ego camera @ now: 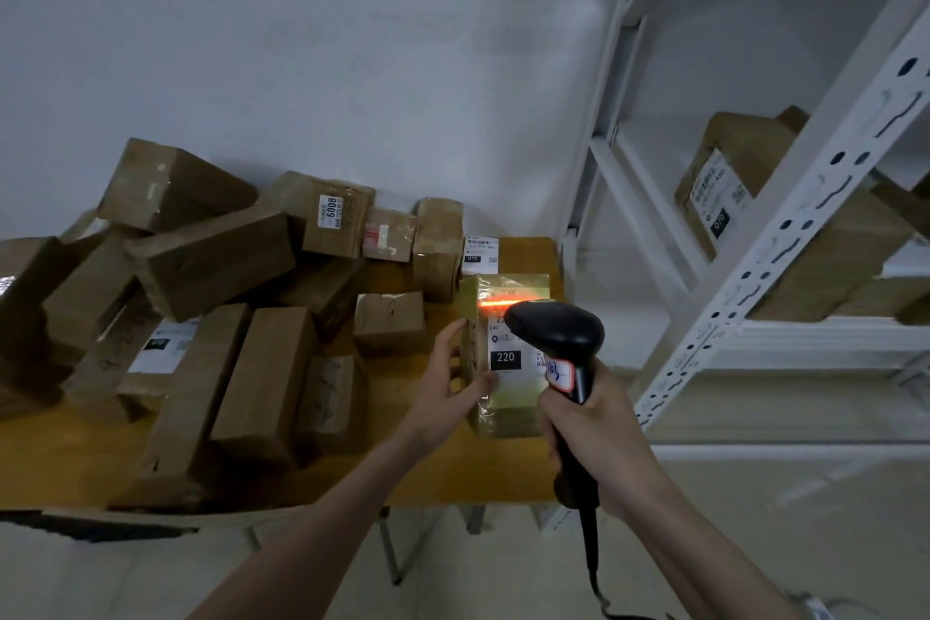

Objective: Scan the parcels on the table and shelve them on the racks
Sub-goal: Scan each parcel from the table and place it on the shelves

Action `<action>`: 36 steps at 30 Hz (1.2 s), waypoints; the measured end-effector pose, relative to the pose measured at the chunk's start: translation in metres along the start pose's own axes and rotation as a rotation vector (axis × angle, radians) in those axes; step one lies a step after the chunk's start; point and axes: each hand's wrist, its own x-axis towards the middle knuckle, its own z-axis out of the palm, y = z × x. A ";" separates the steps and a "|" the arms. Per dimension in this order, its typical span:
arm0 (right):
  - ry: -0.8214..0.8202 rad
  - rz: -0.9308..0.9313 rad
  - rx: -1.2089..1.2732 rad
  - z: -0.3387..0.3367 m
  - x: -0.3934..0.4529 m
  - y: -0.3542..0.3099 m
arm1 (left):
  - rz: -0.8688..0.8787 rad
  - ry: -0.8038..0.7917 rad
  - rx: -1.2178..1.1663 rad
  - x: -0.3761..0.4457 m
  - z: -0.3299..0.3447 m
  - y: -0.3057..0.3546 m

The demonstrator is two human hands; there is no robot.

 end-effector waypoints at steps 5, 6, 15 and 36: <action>0.026 -0.004 -0.022 0.004 0.012 0.018 | -0.002 0.005 -0.021 0.001 -0.015 -0.008; 0.053 -0.006 -0.030 0.004 0.020 0.024 | -0.007 0.011 -0.029 0.002 -0.020 -0.010; 0.097 0.340 -0.086 0.027 0.153 0.154 | -0.051 0.058 0.007 -0.015 -0.085 -0.007; -0.124 -0.146 0.325 0.061 0.050 0.064 | -0.018 -0.207 -0.108 -0.028 -0.076 -0.007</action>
